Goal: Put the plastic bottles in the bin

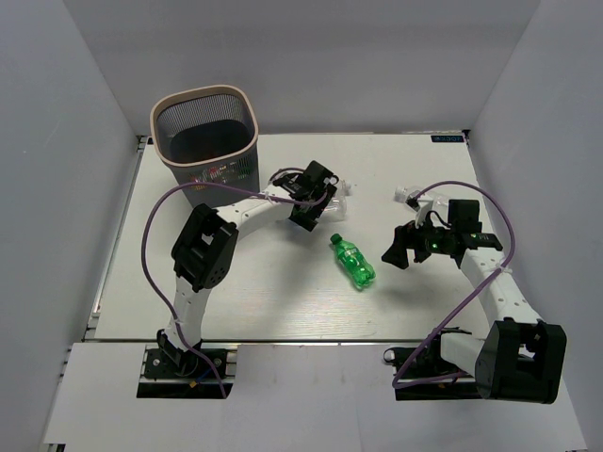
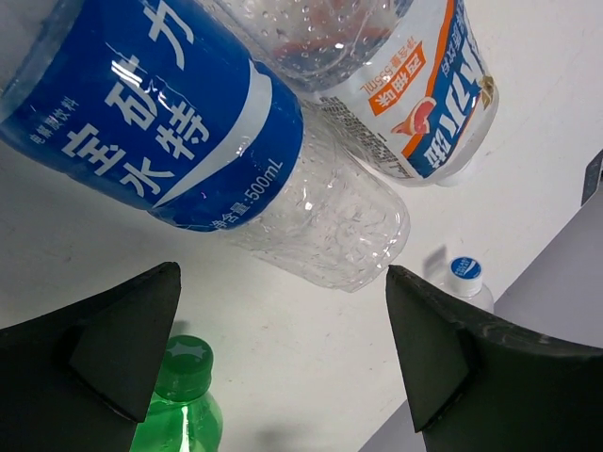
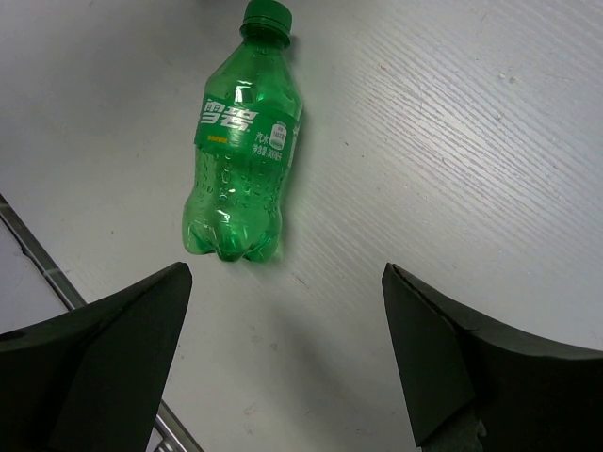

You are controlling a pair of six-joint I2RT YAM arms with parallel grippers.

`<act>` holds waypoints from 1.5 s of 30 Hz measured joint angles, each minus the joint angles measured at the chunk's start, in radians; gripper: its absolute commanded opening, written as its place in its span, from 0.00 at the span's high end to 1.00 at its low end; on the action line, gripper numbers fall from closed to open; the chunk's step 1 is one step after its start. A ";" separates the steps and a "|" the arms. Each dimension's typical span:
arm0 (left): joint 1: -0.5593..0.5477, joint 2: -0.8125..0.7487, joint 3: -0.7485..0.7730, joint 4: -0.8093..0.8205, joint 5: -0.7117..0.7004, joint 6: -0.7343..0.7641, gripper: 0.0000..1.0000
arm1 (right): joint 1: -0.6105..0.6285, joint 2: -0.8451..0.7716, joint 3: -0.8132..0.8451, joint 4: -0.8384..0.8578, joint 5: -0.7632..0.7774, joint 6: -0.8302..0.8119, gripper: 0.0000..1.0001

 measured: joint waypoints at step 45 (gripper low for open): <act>0.026 -0.063 -0.178 -0.053 -0.008 0.228 0.84 | -0.006 0.062 0.057 -0.052 -0.067 -0.069 0.09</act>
